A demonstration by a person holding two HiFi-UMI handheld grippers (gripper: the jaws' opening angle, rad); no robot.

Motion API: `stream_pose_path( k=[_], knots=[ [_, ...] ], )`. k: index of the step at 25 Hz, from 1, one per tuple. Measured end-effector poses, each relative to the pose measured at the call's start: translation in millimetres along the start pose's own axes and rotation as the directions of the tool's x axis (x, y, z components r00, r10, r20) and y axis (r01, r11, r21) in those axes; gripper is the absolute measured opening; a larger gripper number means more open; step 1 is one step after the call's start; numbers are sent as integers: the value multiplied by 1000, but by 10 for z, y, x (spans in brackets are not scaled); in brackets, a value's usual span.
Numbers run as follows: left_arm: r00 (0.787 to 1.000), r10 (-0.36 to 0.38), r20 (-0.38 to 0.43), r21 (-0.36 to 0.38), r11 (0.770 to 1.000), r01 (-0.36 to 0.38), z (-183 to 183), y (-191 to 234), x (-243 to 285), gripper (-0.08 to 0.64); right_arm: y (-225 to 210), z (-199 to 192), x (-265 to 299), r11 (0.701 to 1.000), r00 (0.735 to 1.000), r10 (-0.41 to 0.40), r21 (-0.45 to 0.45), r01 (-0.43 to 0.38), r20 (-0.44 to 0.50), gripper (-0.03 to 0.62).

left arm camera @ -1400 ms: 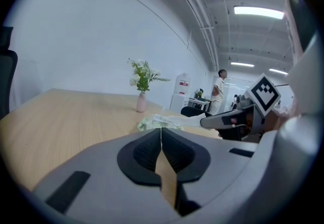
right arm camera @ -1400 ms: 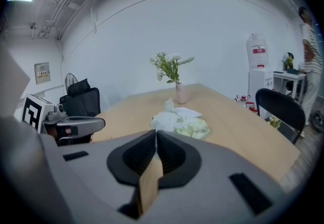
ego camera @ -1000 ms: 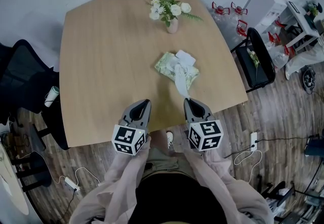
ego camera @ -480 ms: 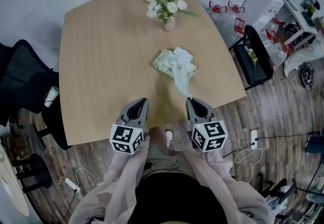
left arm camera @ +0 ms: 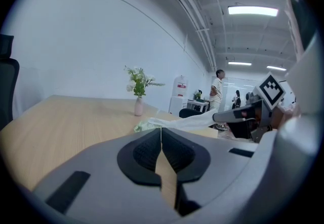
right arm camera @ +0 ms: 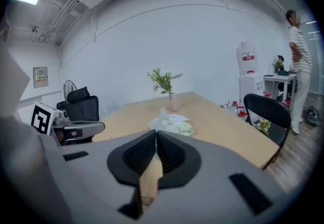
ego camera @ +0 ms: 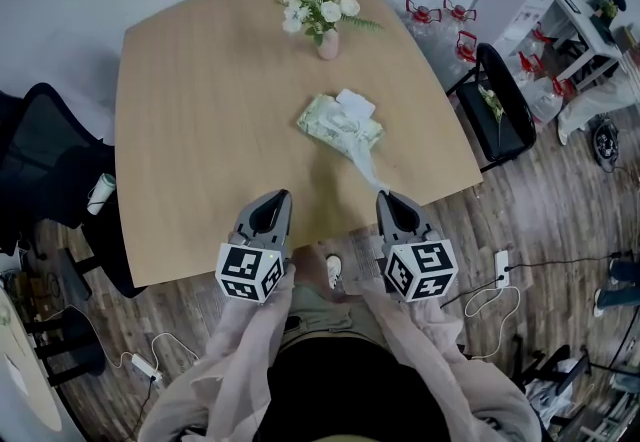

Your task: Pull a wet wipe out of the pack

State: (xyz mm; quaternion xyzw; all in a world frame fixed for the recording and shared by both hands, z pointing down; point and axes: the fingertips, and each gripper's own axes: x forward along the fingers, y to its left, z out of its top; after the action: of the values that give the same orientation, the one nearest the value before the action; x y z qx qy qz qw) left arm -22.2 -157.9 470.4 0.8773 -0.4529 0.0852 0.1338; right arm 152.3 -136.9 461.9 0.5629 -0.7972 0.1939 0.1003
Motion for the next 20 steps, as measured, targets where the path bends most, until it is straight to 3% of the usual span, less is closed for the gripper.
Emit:
stream_pose_path(
  k=[8,20],
  knots=[
    [1000,1,10,2,1000,-1,28,-4,-6,14,-188,64,-112,996,995,-84,28,83,53,15],
    [1000,-8,11,4,1000,8,58,0,83,14,-266,37,-56,995,994,-104,17,103,35,14]
  ],
)
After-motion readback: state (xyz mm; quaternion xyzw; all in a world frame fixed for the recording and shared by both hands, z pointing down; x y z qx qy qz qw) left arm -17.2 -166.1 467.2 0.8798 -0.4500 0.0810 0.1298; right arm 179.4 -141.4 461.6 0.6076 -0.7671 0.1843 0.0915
